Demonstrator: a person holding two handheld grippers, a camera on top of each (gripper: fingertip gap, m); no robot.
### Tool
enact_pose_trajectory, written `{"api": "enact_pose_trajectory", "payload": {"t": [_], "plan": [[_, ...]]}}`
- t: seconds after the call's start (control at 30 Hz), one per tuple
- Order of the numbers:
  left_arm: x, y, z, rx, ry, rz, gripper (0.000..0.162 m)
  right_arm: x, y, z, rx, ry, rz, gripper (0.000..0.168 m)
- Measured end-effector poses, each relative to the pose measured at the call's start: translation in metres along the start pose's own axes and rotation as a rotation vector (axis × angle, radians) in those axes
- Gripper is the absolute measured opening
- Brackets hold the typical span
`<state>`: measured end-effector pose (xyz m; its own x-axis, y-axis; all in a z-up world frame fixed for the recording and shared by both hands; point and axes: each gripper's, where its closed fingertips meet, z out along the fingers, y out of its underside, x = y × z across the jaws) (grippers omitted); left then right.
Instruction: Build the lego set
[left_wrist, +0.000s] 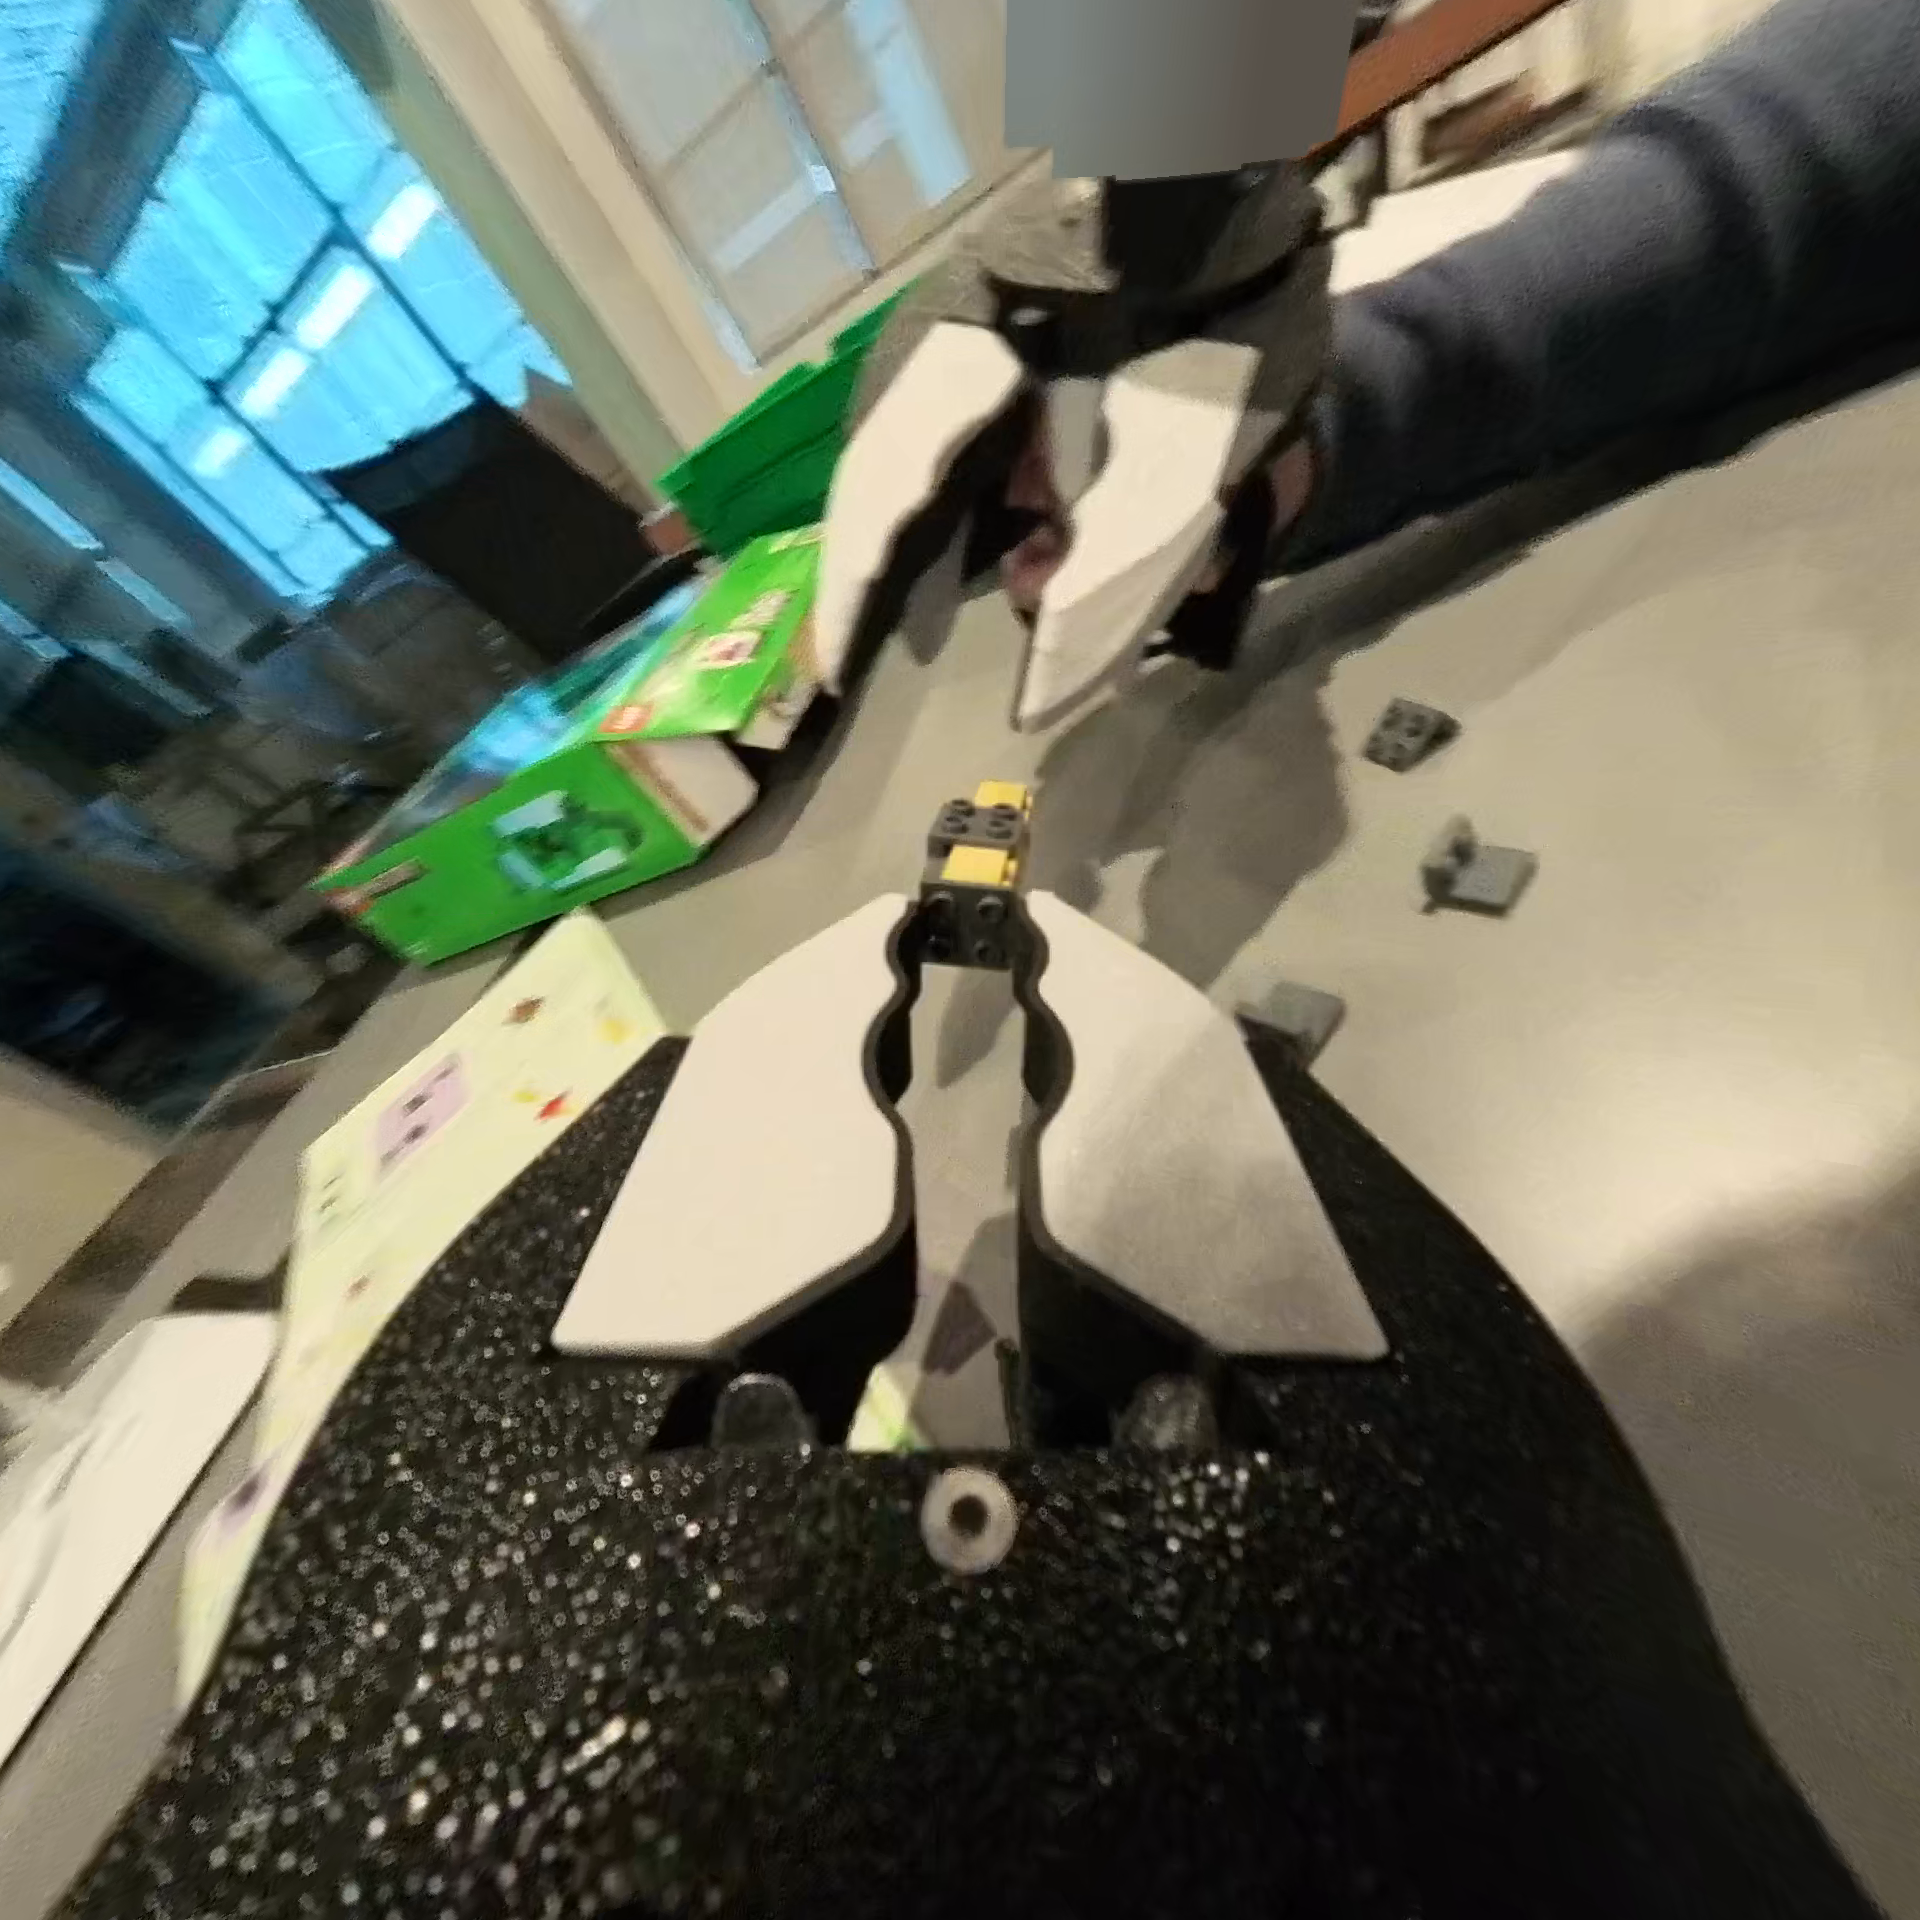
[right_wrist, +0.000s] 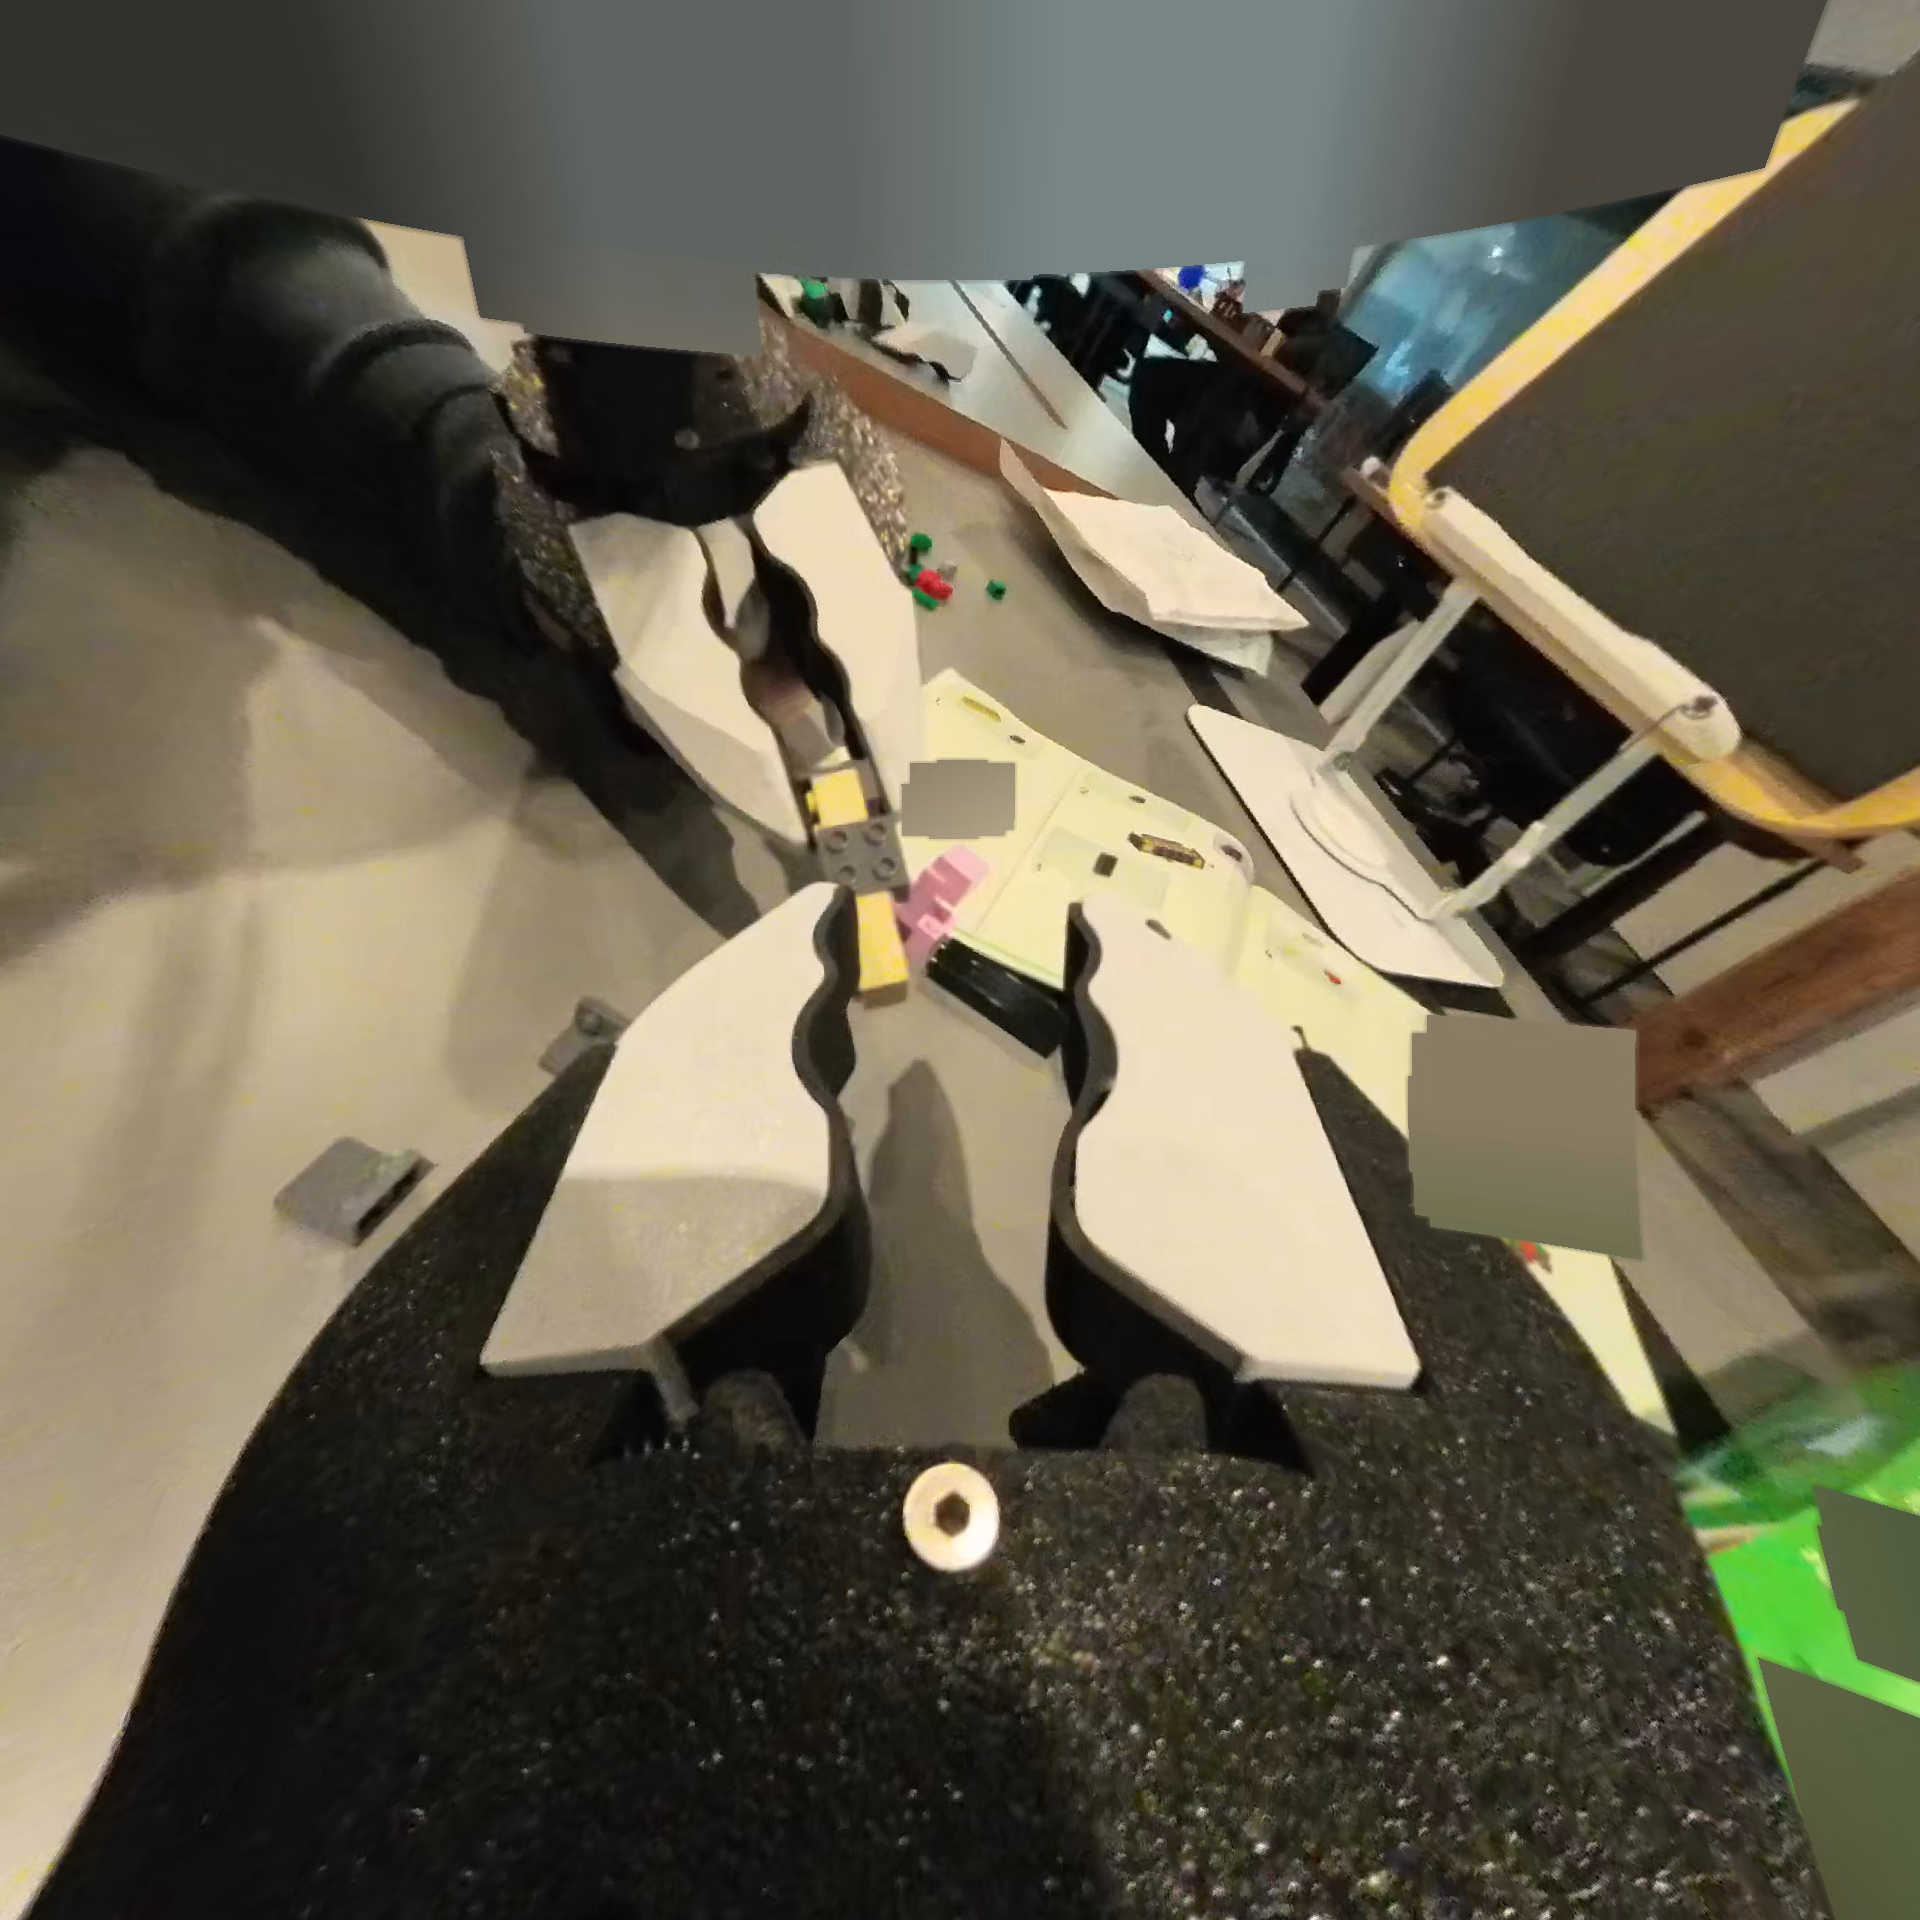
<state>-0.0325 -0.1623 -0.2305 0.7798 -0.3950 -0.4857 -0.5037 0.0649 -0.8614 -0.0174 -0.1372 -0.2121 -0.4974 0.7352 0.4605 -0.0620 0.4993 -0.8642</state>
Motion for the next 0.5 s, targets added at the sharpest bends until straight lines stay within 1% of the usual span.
{"api": "enact_pose_trajectory", "payload": {"t": [0.07, 0.17, 0.2, 0.3, 0.37, 0.5], "plan": [[0.005, 0.005, 0.005, -0.018, 0.043, -0.007, 0.016, -0.004, 0.001, 0.0, 0.004, -0.037, 0.027, 0.037], [0.001, 0.003, 0.014, -0.006, 0.041, -0.038, 0.016, -0.009, 0.004, -0.001, 0.039, -0.06, 0.025, 0.034], [0.001, 0.003, 0.018, -0.011, 0.045, -0.035, 0.016, -0.01, 0.005, -0.002, 0.052, -0.062, 0.014, 0.031], [0.005, 0.005, 0.028, -0.032, 0.065, 0.001, 0.016, -0.006, 0.009, -0.003, 0.083, -0.078, 0.024, 0.03], [0.005, 0.007, 0.031, -0.044, 0.068, 0.006, 0.016, -0.004, 0.015, -0.001, 0.071, -0.103, 0.021, 0.03], [-0.001, 0.007, 0.03, -0.042, 0.043, -0.032, 0.016, -0.008, 0.014, 0.001, 0.115, -0.185, 0.075, 0.029]]}}
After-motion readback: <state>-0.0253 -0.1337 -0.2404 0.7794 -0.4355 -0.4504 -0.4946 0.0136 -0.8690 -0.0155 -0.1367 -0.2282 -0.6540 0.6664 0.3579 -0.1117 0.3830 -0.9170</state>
